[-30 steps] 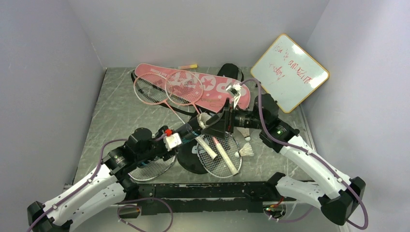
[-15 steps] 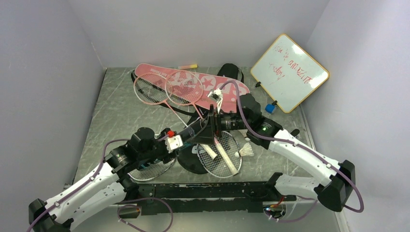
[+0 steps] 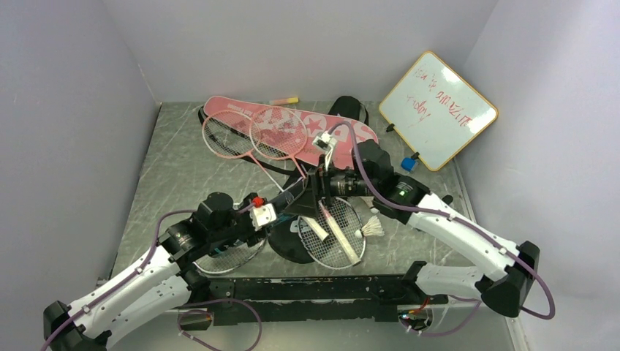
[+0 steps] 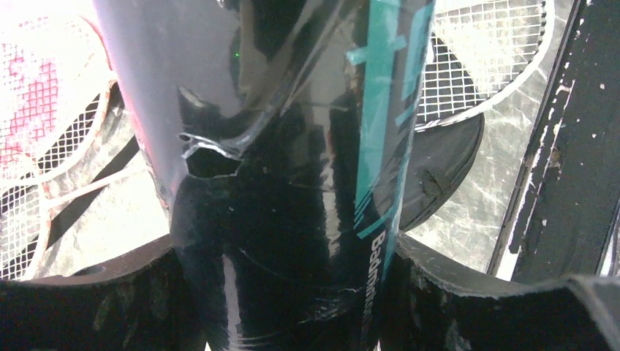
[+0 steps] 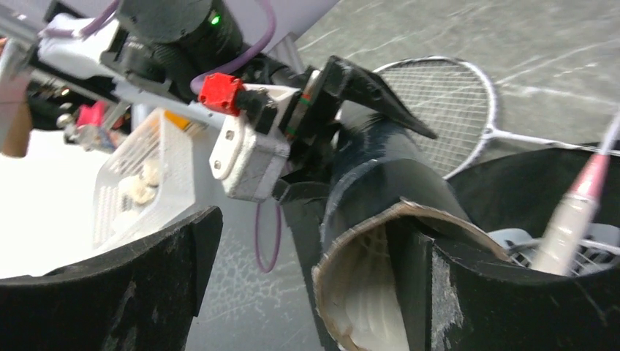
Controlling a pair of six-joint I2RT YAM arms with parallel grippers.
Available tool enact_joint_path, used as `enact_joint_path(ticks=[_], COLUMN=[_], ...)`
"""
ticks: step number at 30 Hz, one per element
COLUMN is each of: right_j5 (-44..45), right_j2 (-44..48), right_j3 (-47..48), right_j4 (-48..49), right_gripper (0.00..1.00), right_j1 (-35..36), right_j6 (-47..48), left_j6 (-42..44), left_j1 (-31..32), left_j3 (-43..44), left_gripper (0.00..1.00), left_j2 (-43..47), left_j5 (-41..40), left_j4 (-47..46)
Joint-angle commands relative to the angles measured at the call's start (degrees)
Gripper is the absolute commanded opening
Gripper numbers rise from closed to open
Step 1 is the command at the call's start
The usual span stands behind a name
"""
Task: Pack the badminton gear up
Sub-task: Place the shuttlecock at the shuttle tube, then pick up the shuttlecock at the center of the board.
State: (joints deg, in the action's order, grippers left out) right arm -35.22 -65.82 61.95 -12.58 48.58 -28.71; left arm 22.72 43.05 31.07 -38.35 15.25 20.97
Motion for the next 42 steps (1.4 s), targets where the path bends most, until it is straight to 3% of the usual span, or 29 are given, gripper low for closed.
enact_joint_path(ticks=[1,13,21,30,35,39,42], right_j5=[14.43,54.58,72.8,76.13,64.66,65.76,66.15], right_j2=[4.97,13.6,15.39,1.08,-3.14,-5.08,-6.49], right_j3=[3.99,0.62,-5.81,-5.35,-8.11,-9.03,-9.26], right_j4=[-6.7,-16.7,-24.15,-31.15,-25.44,-23.51,-22.13], right_gripper=[0.88,0.88,0.88,0.85,0.79,0.76,0.8], right_j1=[0.03,-0.07,-0.74,-6.12,-18.4,-21.02,-22.31], right_j6=[3.13,-1.02,-9.13,-20.29,-22.67,-28.12,-31.02], left_j6=[-0.93,-1.28,-1.28,-1.36,-1.45,-1.46,-1.45], left_j1=[0.02,0.05,0.05,0.03,0.07,0.08,0.05], left_j3=[1.0,1.19,1.19,1.02,1.19,1.1,1.01], left_gripper=[0.36,0.37,0.37,0.37,0.36,0.36,0.36], left_j2=[1.17,1.32,1.9,2.31,1.61,2.1,2.12], left_j5=[-0.37,-3.26,-3.51,-3.0,-2.32,-2.58,-2.59], left_j4=[-5.56,-4.93,-4.8,-4.99,-4.9,-5.04,-5.06])
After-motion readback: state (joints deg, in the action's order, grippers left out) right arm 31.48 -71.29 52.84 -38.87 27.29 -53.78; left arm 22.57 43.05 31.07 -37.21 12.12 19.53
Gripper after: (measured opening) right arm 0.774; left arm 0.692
